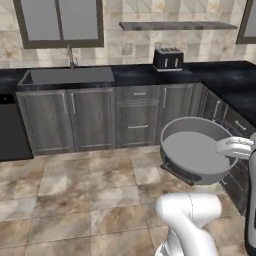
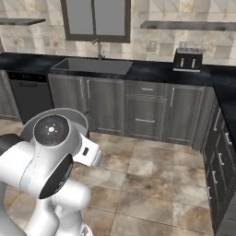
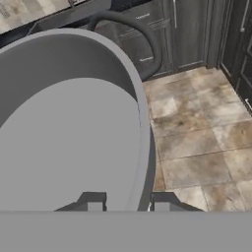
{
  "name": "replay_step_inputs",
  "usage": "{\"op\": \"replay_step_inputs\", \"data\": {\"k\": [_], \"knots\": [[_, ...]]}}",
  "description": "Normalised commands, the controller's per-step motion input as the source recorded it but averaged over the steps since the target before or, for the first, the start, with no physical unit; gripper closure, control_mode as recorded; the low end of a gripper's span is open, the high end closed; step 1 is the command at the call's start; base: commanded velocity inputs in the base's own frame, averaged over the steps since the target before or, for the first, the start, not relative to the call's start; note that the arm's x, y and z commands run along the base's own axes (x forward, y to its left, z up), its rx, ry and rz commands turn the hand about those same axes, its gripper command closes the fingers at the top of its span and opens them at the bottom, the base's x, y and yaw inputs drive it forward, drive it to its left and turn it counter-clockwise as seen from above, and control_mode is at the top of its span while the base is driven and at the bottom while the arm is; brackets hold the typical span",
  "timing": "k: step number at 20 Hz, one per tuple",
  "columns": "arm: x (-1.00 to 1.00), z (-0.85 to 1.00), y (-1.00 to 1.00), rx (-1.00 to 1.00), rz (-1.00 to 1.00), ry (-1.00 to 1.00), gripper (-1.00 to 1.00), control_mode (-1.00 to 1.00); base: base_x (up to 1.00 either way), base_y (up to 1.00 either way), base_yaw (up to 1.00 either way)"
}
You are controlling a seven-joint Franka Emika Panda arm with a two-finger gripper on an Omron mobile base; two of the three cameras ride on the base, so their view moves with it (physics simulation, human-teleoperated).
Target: Move the pot and pan from the stove into the sink.
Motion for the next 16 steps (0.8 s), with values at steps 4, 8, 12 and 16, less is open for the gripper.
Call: {"op": "replay_step_inputs", "data": {"k": [4, 8, 12, 16], "knots": [[0.0, 0.0, 0.0, 0.0, 0.0, 0.0, 1.0, 1.0, 0.0, 0.99, 0.0], [0.0, 0.0, 0.0, 0.0, 0.0, 0.0, 1.0, 1.0, 0.0, 0.93, 0.0], [0.0, 0.0, 0.0, 0.0, 0.0, 0.0, 1.0, 1.0, 0.0, 0.82, 0.0], [0.0, 0.0, 0.0, 0.0, 0.0, 0.0, 1.0, 1.0, -0.01, 0.73, 0.0]]}}
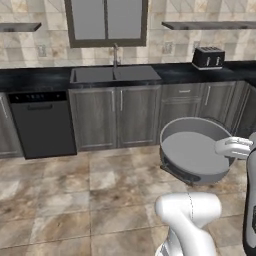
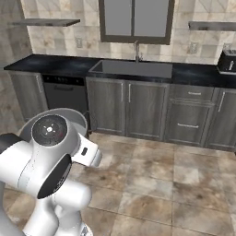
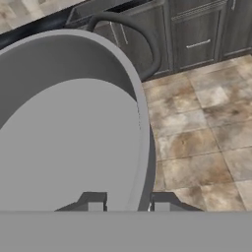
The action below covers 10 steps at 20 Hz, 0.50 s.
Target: Move the pot and pan from the stove into the sink.
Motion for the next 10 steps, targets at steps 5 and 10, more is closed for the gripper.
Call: {"op": "replay_step_inputs", "data": {"k": [5, 10], "knots": [[0.0, 0.0, 0.0, 0.0, 0.0, 0.0, 1.0, 1.0, -0.01, 0.44, -0.03], [0.0, 0.0, 0.0, 0.0, 0.0, 0.0, 1.0, 1.0, -0.02, 0.04, 0.0]]}}
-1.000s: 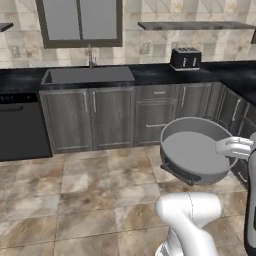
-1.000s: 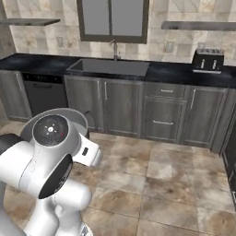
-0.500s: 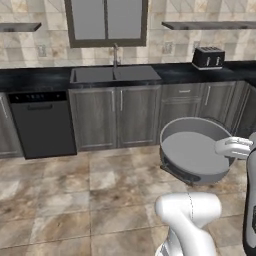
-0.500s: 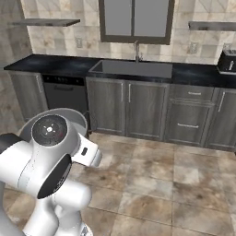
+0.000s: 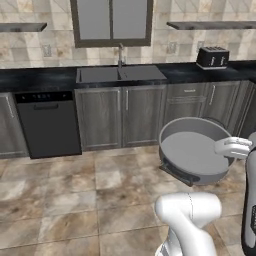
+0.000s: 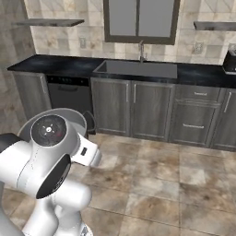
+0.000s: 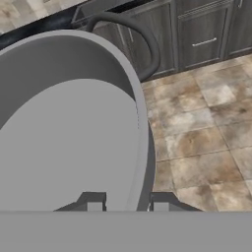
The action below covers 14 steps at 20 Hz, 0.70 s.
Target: Move the pot and pan from the stove into the sink.
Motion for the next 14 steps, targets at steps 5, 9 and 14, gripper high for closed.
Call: {"op": "replay_step_inputs", "data": {"k": [5, 9, 14], "knots": [[0.0, 0.0, 0.0, 0.0, 0.0, 0.0, 1.0, 1.0, 0.46, 0.19, -0.03], [0.0, 0.0, 0.0, 0.0, 0.0, 0.0, 1.0, 1.0, 0.88, 0.43, -0.07], [0.0, 0.0, 0.0, 0.0, 0.0, 0.0, 1.0, 1.0, 0.92, 0.46, -0.08]]}}
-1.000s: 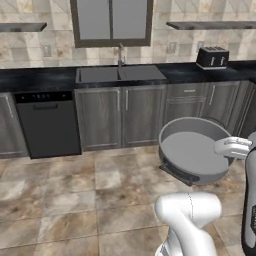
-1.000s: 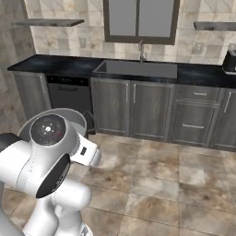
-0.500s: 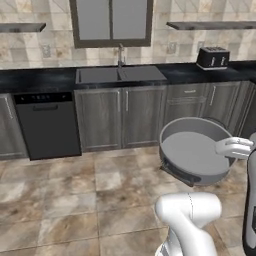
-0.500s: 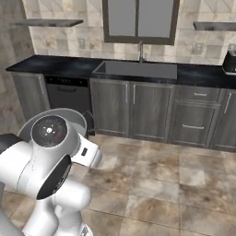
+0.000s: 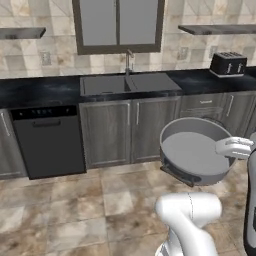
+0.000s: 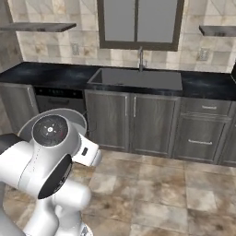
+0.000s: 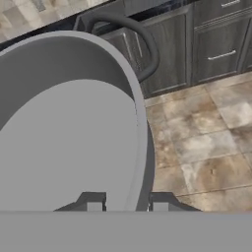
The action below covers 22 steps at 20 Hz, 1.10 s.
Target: Move the pot and pan from the stove into the sink.
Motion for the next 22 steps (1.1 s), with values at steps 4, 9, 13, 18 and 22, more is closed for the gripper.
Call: {"op": "replay_step_inputs", "data": {"k": [4, 9, 13, 18, 22], "knots": [[0.0, 0.0, 0.0, 0.0, 0.0, 0.0, 1.0, 1.0, 0.94, 0.45, -0.07], [0.0, 0.0, 0.0, 0.0, 0.0, 0.0, 1.0, 1.0, 0.97, 0.4, -0.06], [0.0, 0.0, 0.0, 0.0, 0.0, 0.0, 1.0, 1.0, 0.99, 0.38, -0.05], [0.0, 0.0, 0.0, 0.0, 0.0, 0.0, 1.0, 1.0, 0.96, 0.35, -0.05], [0.0, 0.0, 0.0, 0.0, 0.0, 0.0, 1.0, 1.0, 0.93, 0.32, -0.05]]}}
